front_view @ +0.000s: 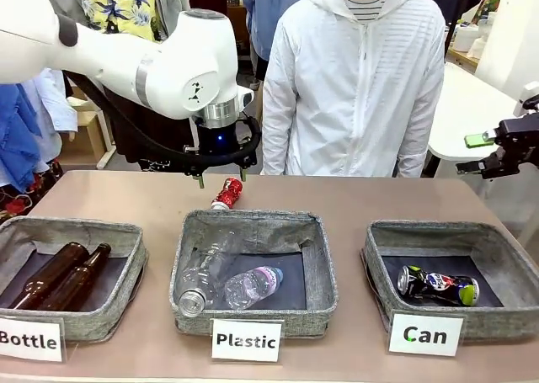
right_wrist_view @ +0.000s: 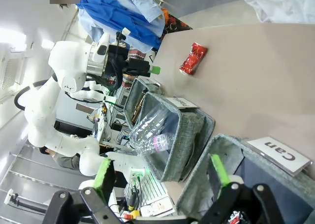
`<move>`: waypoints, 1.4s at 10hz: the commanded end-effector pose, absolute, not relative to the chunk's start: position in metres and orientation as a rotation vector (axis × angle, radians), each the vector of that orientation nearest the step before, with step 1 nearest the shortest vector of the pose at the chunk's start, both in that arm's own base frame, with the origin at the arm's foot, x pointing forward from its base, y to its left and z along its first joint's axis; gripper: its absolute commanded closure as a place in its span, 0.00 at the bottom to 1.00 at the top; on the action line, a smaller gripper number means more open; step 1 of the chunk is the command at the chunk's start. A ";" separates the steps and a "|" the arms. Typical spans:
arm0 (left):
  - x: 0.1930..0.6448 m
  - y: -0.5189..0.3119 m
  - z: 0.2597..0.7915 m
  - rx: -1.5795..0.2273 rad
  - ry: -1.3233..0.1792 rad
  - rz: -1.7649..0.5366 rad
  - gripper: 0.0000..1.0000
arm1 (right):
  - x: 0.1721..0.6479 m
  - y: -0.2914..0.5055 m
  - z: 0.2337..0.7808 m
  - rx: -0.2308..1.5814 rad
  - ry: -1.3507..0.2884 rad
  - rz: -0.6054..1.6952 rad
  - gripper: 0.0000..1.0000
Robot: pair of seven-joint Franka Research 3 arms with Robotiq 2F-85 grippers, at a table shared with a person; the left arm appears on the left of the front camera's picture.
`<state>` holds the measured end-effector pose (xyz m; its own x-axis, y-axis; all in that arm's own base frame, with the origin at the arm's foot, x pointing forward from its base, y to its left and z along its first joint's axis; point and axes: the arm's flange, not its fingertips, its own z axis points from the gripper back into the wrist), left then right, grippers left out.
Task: Sort the can waste into the basket.
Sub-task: Pick up the can waste from the table and place it in the right Fabric basket.
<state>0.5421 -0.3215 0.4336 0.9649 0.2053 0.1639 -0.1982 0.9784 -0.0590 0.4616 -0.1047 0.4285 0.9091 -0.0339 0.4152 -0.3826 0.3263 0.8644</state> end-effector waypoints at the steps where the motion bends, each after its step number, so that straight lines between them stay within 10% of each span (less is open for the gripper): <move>1: 0.537 -0.317 0.437 -0.051 -0.177 0.212 0.00 | 0.461 -0.107 0.431 1.228 -0.403 0.257 0.00; 14: 0.619 -0.337 0.375 -0.078 -0.183 -0.169 0.00 | 0.461 -0.107 0.431 1.228 -0.403 0.257 0.00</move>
